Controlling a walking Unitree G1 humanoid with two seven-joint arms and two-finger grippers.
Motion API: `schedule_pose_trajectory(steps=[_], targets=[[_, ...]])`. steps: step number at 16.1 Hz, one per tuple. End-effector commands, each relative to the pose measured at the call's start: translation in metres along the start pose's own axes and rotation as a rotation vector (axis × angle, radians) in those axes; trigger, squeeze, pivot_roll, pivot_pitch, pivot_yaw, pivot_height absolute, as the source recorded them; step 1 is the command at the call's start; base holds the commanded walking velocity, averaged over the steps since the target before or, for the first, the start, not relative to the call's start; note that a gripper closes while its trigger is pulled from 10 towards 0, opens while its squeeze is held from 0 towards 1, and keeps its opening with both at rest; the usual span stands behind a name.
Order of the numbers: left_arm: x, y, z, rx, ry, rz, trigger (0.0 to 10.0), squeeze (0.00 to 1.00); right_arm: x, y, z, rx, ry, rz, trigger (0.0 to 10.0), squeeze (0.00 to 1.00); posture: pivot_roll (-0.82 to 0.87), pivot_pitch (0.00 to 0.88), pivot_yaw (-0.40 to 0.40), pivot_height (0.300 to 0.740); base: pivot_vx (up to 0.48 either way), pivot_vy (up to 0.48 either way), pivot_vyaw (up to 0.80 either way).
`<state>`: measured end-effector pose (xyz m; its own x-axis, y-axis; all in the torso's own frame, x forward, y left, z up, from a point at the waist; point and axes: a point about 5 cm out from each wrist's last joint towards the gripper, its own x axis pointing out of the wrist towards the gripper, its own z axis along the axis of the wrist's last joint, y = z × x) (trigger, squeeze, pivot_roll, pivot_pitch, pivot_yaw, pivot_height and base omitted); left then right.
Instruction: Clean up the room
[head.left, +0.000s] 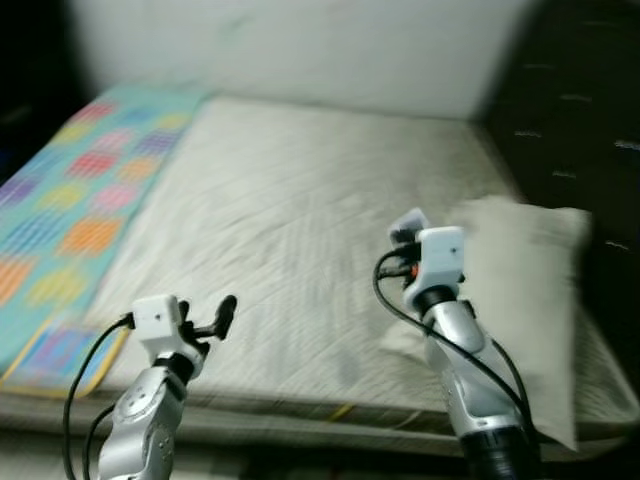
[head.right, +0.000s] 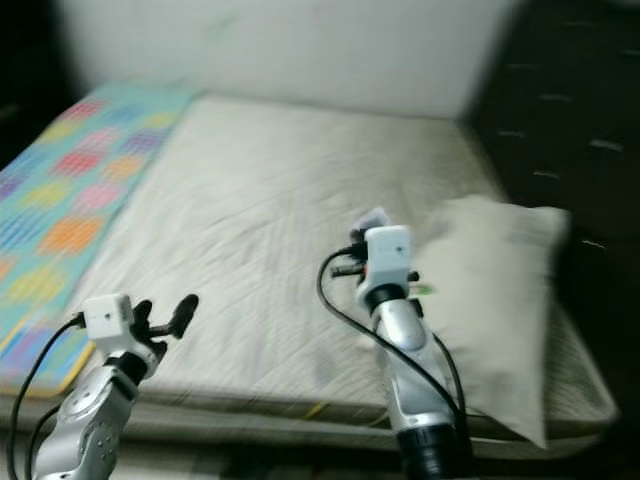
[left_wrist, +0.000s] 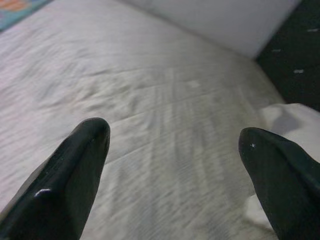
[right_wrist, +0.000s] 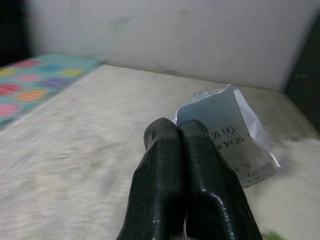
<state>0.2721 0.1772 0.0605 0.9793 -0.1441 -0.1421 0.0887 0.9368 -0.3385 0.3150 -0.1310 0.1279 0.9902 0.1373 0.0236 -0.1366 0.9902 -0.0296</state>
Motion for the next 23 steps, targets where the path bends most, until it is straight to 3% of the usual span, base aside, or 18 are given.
schedule_pose_trajectory(steps=[1, 10, 23], targets=[[0.0034, -0.0133, -0.0031, -0.003, 0.01, -0.04, 10.0, 0.0, -0.0038, -0.0165, -0.0053, -0.011, 0.024, -0.055, 10.0, 0.0, -0.11, 0.0, -0.038, 0.74, 0.244, 0.0, 0.0], [0.0034, -0.0116, -0.0056, -0.003, 0.029, -0.017, 10.0, 0.0, -0.0031, -0.0158, -0.0062, -0.007, 0.027, -0.051, 10.0, 0.0, -0.11, 0.0, -0.036, 0.74, 0.0, 0.0, 0.0], [0.0051, -0.0133, -0.0063, -0.011, 0.031, -0.017, 10.0, 0.0, -0.0015, -0.0142, -0.0087, -0.006, 0.045, -0.035, 10.0, 0.0, -0.11, 0.0, -0.043, 0.74, 0.0, 0.292, -0.1]])
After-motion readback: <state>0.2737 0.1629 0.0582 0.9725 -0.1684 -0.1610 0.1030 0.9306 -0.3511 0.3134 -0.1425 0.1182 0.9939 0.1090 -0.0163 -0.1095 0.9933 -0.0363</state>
